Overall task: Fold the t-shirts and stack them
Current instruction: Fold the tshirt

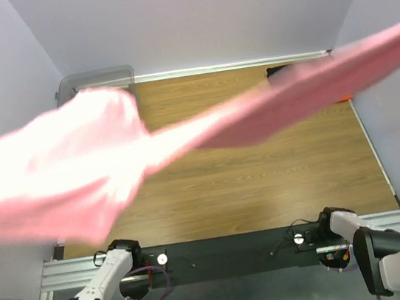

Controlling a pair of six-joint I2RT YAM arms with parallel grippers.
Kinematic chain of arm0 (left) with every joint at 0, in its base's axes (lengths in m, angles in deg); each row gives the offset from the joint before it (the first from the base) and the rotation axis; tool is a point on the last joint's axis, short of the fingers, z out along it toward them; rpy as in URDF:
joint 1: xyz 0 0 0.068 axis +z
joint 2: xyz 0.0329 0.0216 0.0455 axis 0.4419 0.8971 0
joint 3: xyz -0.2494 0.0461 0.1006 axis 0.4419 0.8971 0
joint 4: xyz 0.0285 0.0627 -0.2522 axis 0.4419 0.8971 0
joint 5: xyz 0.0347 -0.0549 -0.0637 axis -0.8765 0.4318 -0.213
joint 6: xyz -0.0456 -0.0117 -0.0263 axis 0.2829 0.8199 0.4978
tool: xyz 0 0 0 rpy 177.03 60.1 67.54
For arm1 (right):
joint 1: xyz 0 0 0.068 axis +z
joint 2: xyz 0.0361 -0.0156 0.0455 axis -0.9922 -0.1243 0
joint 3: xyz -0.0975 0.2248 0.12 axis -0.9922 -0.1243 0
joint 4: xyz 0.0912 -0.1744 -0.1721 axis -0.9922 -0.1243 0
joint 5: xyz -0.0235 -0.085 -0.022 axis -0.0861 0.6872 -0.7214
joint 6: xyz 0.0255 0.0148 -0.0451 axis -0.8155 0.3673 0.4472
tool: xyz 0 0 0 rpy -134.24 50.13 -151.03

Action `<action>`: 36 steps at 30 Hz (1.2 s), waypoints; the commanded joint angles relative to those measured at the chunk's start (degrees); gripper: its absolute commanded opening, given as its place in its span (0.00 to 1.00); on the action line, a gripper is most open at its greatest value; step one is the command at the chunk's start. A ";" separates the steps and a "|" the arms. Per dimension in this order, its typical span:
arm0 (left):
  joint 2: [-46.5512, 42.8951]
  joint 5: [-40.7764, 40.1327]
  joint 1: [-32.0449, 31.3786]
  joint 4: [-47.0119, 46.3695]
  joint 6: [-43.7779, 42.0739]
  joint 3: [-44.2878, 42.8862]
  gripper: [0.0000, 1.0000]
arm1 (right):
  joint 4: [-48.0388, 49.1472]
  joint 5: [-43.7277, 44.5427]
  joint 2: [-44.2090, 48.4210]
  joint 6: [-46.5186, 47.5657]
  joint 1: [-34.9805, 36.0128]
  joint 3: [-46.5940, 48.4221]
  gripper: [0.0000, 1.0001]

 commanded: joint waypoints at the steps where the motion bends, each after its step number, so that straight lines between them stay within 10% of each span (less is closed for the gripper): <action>1: -0.55 -4.38 0.31 -2.10 1.84 0.84 0.00 | 3.94 9.27 1.65 -1.50 1.78 1.04 0.01; 5: 9.51 -24.97 -1.52 24.38 -1.66 -9.47 0.00 | 4.82 9.30 -1.24 -2.64 1.78 -6.65 0.00; 9: 30.09 -16.01 -4.35 47.28 -1.25 -22.82 0.00 | -0.35 7.27 -3.27 -1.16 1.78 -14.05 0.01; 13: 19.86 -13.34 -3.65 28.30 2.45 3.15 0.00 | -0.72 3.76 1.73 1.13 1.78 -22.94 0.01; 36: 9.65 -8.24 -3.56 24.62 -0.09 5.24 0.00 | -0.80 -1.79 3.14 -2.91 1.78 -19.70 0.01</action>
